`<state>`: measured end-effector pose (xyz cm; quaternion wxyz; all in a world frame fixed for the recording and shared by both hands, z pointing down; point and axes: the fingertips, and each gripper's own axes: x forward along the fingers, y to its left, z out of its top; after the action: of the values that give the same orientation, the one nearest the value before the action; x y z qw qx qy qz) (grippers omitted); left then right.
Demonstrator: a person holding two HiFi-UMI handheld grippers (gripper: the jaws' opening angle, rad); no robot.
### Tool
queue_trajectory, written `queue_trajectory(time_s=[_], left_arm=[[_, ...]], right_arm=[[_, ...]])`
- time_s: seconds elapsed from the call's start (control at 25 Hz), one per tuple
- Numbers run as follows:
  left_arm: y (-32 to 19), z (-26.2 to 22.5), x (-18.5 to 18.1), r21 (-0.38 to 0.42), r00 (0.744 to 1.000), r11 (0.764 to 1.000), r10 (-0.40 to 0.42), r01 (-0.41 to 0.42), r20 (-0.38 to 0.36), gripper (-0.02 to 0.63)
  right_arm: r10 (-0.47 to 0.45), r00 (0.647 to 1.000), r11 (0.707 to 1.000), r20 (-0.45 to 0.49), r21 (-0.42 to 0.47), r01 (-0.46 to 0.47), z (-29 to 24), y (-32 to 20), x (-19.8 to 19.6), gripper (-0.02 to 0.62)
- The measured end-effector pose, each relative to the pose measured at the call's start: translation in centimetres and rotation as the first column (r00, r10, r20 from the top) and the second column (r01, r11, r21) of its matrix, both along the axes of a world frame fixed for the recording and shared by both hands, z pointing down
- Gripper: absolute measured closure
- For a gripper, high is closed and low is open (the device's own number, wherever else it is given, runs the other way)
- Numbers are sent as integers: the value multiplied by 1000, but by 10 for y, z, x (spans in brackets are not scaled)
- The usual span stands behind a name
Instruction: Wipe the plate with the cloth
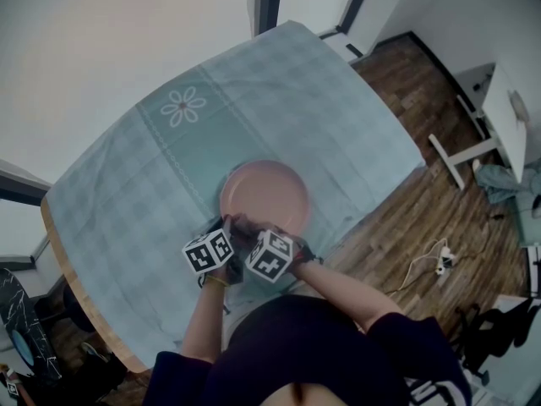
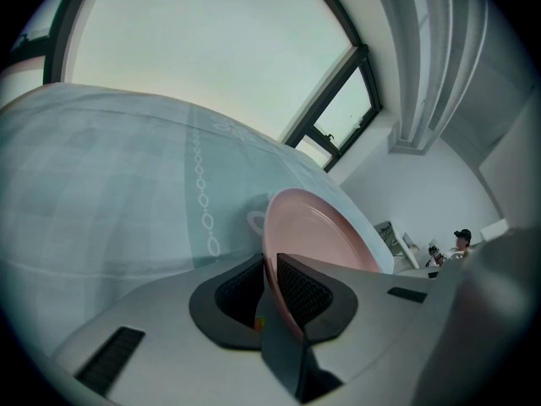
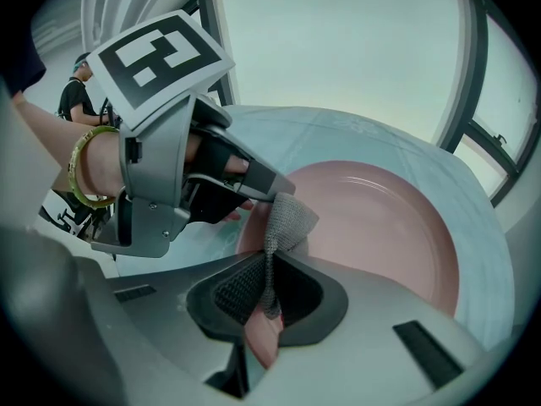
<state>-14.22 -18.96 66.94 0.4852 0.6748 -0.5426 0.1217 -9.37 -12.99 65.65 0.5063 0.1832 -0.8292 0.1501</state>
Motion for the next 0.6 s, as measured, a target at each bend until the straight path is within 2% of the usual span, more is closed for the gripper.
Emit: queue_trajectory(time_s=[0.6], left_arm=[[2, 2, 0, -6, 1000, 1000, -5, 5, 7, 545]], right_arm=[[23, 999, 1000, 49, -12, -22, -14, 8, 15, 562]])
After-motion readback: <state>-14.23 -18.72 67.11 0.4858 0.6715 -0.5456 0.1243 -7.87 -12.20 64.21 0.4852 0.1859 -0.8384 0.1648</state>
